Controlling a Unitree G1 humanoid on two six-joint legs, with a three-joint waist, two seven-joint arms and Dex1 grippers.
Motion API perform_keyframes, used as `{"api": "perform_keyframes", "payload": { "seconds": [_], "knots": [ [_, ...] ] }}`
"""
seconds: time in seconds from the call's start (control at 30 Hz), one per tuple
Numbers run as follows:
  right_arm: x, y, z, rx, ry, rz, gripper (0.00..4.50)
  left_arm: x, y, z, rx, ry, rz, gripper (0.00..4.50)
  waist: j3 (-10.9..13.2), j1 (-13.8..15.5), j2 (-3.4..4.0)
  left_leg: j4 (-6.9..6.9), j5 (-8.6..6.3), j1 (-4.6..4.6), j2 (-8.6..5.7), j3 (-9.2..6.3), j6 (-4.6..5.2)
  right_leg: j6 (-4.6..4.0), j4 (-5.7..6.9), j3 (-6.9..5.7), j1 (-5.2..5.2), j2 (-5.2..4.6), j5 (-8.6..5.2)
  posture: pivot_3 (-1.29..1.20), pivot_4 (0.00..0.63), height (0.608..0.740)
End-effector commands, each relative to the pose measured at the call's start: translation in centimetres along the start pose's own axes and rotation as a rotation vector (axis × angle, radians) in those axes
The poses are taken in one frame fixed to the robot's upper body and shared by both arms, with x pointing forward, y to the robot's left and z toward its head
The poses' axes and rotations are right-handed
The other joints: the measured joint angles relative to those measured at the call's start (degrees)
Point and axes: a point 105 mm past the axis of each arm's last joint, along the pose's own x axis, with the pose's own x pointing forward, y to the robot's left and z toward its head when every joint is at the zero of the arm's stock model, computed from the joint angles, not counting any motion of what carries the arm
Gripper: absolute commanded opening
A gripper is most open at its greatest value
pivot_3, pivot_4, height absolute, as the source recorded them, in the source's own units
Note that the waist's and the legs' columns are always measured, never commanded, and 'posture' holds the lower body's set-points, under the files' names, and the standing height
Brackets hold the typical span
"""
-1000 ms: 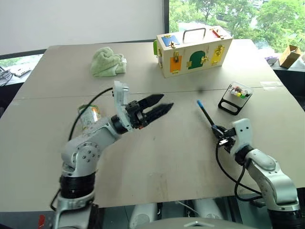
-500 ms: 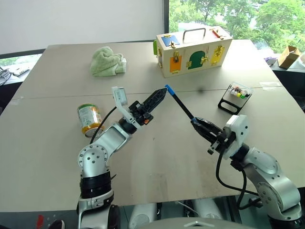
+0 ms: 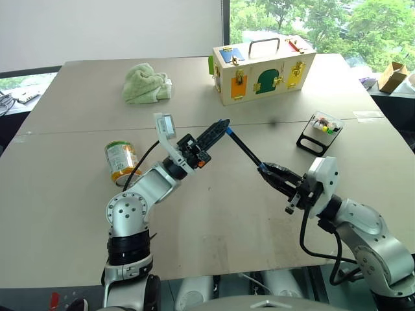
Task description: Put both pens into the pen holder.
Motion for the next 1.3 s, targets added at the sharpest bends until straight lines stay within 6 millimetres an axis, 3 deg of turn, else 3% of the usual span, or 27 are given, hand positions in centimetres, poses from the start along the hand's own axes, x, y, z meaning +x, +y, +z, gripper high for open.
{"api": "perform_keyframes", "payload": {
  "seconds": [0.03,0.1,0.37,0.63,0.73,0.87,1.03,1.13,1.27,1.3],
  "knots": [
    [0.1,-0.3,1.1,0.049,-0.029,-0.010,1.81,0.5,-1.1,0.1,0.090,0.024,-0.053,0.00,0.0,0.0,0.00,0.00,0.00,0.00,0.00,0.00,0.00,0.00,0.00,0.00,0.00,0.00,0.00,0.00,0.150,0.740],
    [0.2,-0.4,1.0,0.095,0.005,-0.002,2.67,0.5,-1.3,-0.9,0.192,0.129,-0.069,0.00,0.0,-0.1,0.01,0.00,0.00,0.01,0.00,0.00,0.00,0.00,0.00,0.00,0.00,0.01,0.00,0.00,0.150,0.740],
    [1.2,0.8,0.3,0.126,0.272,0.201,2.67,1.2,-1.6,-2.8,0.568,0.439,-0.197,0.00,0.1,-0.1,0.03,-0.07,0.00,0.00,0.00,0.02,0.00,-0.02,-0.06,0.01,-0.02,-0.01,-0.01,0.00,0.150,0.740],
    [4.5,-0.2,1.4,0.219,0.337,0.216,2.67,1.6,-2.3,-4.2,0.666,0.540,-0.287,0.00,0.1,-0.3,0.03,-0.11,-0.02,-0.21,0.00,0.01,0.03,-0.03,-0.19,0.00,-0.16,-0.05,-0.01,0.00,0.150,0.740],
    [4.9,-0.3,1.5,0.230,0.342,0.226,1.89,1.7,-2.1,-4.2,0.664,0.522,-0.274,0.00,0.1,-0.4,0.03,-0.09,-0.03,-0.43,0.00,0.01,0.05,-0.02,-0.19,-0.02,-0.34,-0.07,0.00,0.00,0.150,0.740],
    [4.6,-0.7,1.4,0.231,0.366,0.224,0.08,1.3,-1.7,-4.2,0.679,0.508,-0.244,0.00,0.1,-0.3,0.04,-0.02,-0.03,-0.81,0.00,-0.13,0.06,-0.01,-0.25,-0.19,-0.60,-0.08,0.00,0.00,0.150,0.740],
    [4.4,-0.5,1.7,0.252,0.359,0.233,0.07,1.8,-2.1,-3.1,0.677,0.396,-0.233,0.00,0.1,-0.3,0.04,-0.03,-0.04,-0.82,0.00,-0.15,0.09,-0.01,-0.30,-0.23,-0.59,-0.10,0.00,0.00,0.150,0.740],
    [4.6,-0.8,1.9,0.253,0.340,0.207,0.07,1.6,-3.0,-3.0,0.653,0.367,-0.273,1.32,0.1,-0.4,0.04,-0.02,-0.05,-0.82,0.00,-0.16,0.10,-0.01,-0.30,-0.24,-0.58,-0.09,0.01,0.00,0.150,0.740],
    [4.2,-3.0,3.0,0.176,0.263,0.098,0.07,2.0,-1.7,-0.8,0.688,0.274,-0.150,3.26,0.1,-0.4,0.04,-0.02,-0.04,-0.82,0.00,-0.17,0.09,-0.01,-0.29,-0.25,-0.58,-0.09,0.01,0.00,0.150,0.740],
    [4.0,-3.7,3.2,0.139,0.248,0.063,0.07,2.0,-1.5,-0.3,0.699,0.258,-0.123,3.26,0.1,-0.4,0.04,-0.02,-0.05,-0.83,-0.01,-0.16,0.10,0.00,-0.29,-0.25,-0.57,-0.09,0.01,0.00,0.150,0.740]
  ]
}}
